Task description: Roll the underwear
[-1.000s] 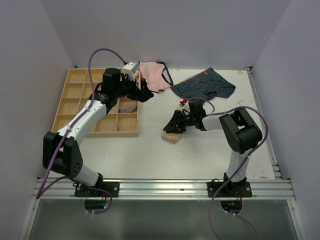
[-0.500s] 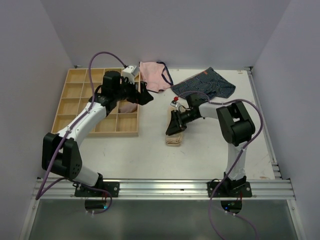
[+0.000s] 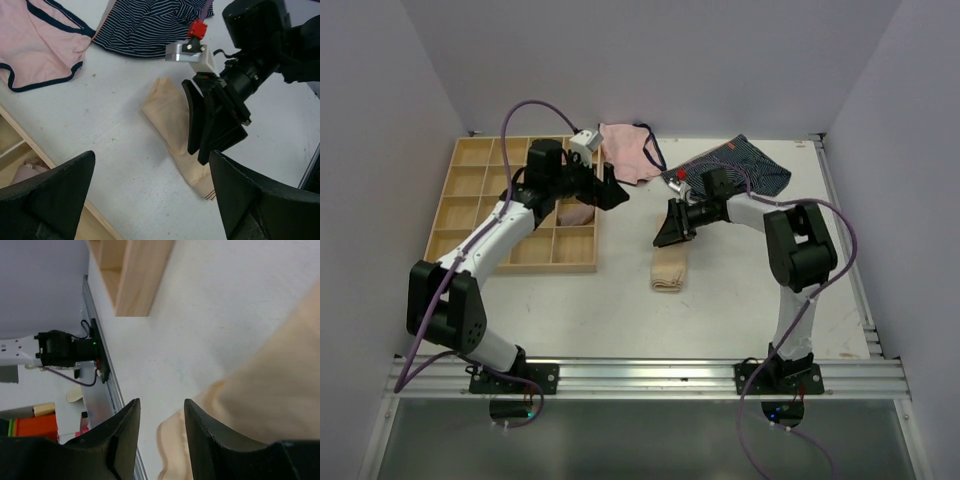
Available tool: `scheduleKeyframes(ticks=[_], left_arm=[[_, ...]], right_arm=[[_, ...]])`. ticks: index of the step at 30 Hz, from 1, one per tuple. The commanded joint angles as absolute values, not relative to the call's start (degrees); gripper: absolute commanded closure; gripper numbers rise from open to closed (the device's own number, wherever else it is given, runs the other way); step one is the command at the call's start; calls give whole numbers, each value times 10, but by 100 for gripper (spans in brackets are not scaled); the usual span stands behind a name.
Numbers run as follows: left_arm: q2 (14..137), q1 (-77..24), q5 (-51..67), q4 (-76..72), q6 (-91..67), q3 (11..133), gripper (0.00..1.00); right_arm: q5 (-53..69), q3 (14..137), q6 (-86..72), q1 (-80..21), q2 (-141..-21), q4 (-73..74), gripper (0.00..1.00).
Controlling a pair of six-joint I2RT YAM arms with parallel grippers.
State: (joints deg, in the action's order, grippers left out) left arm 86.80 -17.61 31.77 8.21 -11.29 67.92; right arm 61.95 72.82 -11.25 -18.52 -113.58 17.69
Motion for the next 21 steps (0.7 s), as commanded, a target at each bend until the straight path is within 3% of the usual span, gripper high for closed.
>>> scheduleKeyframes(ticks=[1,5,14,21], left_arm=[[891,-171,315,86,-62,741,0],[907,-171,308,113,-33,769,0],[905,-171,330,114,-3,763,0],[944,-172,331,196,65,821,0]], right_arm=[[606,744,-180,-171,-1207,92,56],[611,735,-252,-167,-1267,10,57],[653,819,-226,-159,-1188,112,55],[635,867,-231,-142,-1236,116,55]])
